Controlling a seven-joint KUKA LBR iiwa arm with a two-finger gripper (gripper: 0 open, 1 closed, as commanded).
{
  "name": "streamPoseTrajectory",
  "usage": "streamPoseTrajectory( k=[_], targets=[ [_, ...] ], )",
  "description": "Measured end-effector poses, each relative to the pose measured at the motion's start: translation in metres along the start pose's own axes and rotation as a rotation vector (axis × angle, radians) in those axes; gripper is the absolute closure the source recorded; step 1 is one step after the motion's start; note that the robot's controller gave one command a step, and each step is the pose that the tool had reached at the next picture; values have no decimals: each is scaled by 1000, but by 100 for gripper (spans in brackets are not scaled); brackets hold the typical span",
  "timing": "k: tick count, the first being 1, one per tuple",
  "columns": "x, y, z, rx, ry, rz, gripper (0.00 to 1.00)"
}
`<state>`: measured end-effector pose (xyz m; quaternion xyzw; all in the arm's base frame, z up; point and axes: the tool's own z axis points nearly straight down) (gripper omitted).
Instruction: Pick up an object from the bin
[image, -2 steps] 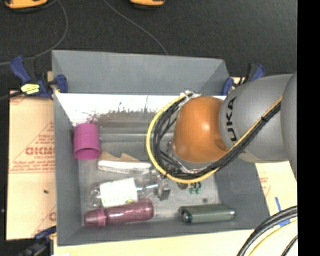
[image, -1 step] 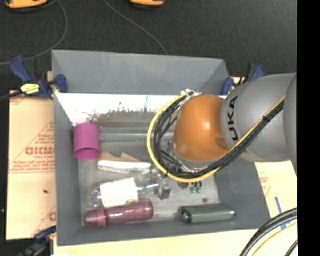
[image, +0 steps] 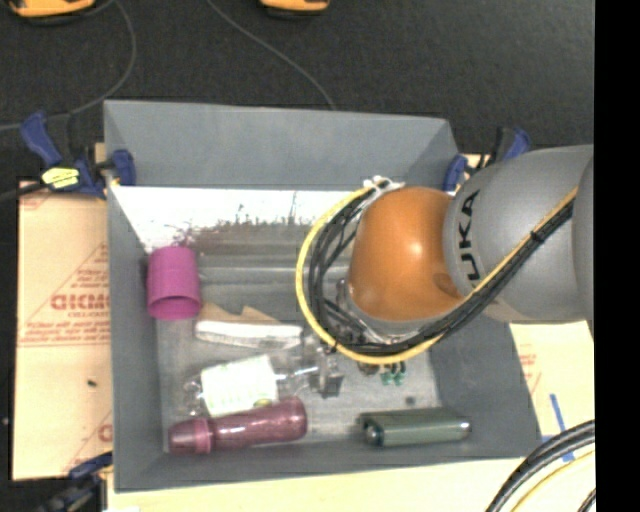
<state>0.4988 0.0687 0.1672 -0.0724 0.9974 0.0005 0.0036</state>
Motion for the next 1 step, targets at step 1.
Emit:
streamPoseTrajectory(
  k=[1],
  targets=[
    [0,0,-5,0,1,-1,100]
  ],
)
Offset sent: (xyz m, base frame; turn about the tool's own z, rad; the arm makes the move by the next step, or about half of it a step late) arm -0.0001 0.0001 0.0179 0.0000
